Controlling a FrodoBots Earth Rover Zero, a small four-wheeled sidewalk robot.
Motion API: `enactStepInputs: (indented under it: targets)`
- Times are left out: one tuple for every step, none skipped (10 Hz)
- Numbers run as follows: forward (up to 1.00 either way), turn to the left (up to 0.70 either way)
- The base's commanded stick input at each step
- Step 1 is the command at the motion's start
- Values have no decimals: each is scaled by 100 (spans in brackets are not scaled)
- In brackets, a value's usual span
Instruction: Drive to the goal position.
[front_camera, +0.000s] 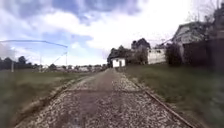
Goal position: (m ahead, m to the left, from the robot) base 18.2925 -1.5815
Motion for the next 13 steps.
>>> enactStepInputs:
  targets:
    - [83,0]
    - [83,0]
    - [83,0]
    - [83,0]
    - [83,0]
    - [83,-1]
    - [83,-11]
    - [83,-21]
    - [83,-31]
    - [83,-25]
    - [83,-15]
    - [83,-4]
    - [83,0]
